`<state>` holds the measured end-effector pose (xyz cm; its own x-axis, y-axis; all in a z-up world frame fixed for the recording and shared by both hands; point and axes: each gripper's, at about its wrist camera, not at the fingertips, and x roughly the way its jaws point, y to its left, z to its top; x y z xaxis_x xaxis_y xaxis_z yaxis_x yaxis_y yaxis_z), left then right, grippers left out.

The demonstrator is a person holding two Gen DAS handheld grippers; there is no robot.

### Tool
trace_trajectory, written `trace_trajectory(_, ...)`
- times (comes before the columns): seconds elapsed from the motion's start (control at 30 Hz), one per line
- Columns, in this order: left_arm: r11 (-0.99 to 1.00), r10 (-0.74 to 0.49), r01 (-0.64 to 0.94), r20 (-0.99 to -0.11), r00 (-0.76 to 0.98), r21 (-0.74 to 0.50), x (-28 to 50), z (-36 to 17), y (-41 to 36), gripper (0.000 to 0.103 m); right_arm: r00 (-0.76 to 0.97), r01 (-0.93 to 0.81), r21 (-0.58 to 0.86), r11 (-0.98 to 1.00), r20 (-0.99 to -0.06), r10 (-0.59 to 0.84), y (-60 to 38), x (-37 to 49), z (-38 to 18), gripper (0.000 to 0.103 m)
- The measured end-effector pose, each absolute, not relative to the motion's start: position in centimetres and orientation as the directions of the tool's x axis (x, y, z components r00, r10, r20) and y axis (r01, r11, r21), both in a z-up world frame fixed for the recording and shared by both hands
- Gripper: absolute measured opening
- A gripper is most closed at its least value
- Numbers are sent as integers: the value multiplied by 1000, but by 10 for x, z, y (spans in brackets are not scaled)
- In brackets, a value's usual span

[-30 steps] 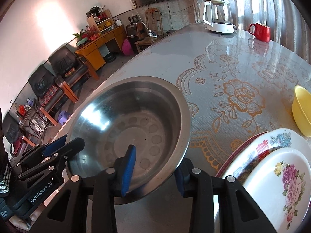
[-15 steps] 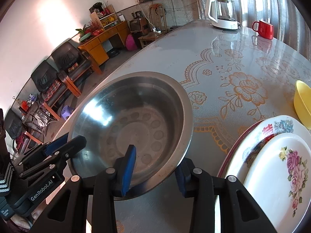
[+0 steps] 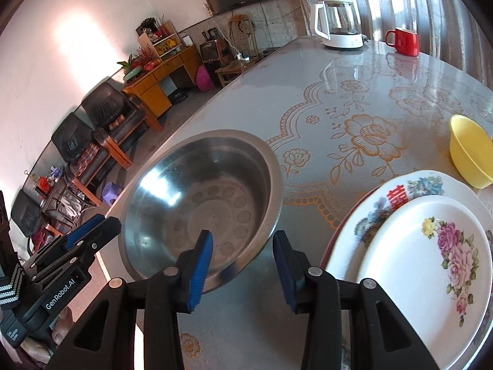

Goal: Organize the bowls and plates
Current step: 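Lift the steel bowl with both tools and carry it across the table, then set the steel bowl down on the table and open both tools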

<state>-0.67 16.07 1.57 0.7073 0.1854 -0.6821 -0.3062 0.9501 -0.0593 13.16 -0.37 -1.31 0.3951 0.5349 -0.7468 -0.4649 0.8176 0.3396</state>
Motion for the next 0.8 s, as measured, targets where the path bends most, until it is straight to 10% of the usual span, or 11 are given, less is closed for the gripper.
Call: trace_trajectory(0.8, 995, 100, -78, -620, 778, 64, 27, 48, 74, 36, 549, -280, 388, 878, -685, 478, -105, 138, 4, 42)
